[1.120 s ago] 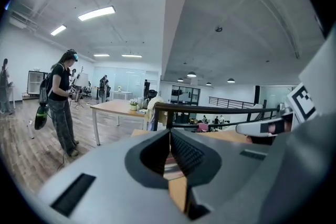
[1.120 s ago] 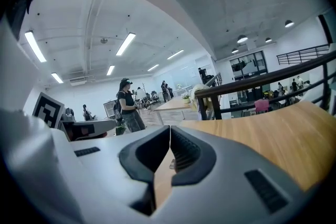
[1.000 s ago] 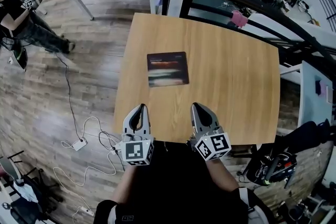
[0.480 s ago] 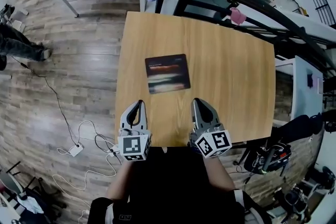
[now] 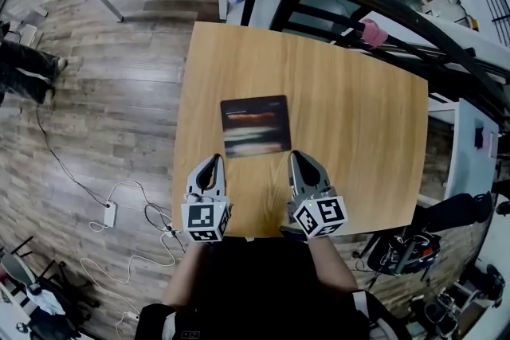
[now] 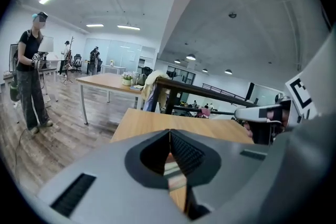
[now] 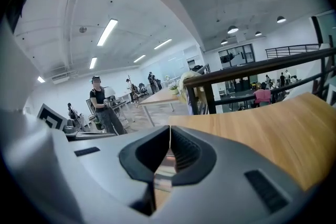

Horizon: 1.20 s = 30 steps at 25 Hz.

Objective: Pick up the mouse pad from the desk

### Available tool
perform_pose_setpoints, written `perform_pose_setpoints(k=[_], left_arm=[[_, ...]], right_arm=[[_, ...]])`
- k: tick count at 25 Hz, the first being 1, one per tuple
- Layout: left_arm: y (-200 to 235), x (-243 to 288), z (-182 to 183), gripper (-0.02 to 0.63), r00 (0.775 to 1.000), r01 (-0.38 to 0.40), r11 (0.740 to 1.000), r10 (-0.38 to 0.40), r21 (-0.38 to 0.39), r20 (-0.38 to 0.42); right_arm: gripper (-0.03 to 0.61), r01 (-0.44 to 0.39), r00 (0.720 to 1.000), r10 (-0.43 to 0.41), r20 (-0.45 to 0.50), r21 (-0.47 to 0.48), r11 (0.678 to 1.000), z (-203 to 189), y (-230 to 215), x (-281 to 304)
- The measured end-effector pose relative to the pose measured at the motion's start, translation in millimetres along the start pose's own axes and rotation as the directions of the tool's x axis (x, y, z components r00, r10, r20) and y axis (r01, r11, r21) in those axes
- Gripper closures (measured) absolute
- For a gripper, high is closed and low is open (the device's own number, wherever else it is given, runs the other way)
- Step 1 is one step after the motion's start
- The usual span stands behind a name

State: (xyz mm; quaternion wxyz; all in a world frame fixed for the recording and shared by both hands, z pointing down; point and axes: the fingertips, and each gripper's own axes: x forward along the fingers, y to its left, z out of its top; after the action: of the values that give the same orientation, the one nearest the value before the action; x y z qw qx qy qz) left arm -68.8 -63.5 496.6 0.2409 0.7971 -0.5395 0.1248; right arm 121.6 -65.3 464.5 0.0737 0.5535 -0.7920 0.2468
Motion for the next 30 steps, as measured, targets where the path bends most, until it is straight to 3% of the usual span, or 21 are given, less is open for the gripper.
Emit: perform_pose_setpoints(k=[14, 16, 18, 23, 30], left_arm=[[12.4, 73.5, -41.2, 0.582, 0.99, -0.002, 0.998, -0.007, -0.063, -0.141], [15.3, 82.5, -49.6, 0.495, 0.985, 0.004, 0.998, -0.016, -0.067, -0.173], [17.5, 91.0, -56.0, 0.47, 0.98, 0.012, 0.998, -0.024, -0.064, -0.197], [26.8, 107.4, -74.3, 0.438, 0.97, 0.001, 0.997, -0.019, -0.076, -0.243], [34.6, 124.7, -107.2, 0.413, 0.947, -0.027, 0.992, -0.015, -0.126, -0.321]], right_arm=[[0.543, 0.058, 0.986, -0.053, -0.159, 0.032, 0.998, -51.2, -66.3, 66.6], [0.541, 0.064, 0.982, -0.057, -0.182, 0.033, 0.997, -59.0, -72.6, 75.0], [0.536, 0.071, 0.977, -0.063, -0.202, 0.032, 0.997, -65.7, -78.9, 81.8], [0.447, 0.087, 0.959, -0.078, -0.272, 0.02, 0.996, -89.4, -92.6, 98.1], [0.396, 0.103, 0.918, -0.086, -0.388, 0.023, 0.994, -132.2, -112.0, 116.3]])
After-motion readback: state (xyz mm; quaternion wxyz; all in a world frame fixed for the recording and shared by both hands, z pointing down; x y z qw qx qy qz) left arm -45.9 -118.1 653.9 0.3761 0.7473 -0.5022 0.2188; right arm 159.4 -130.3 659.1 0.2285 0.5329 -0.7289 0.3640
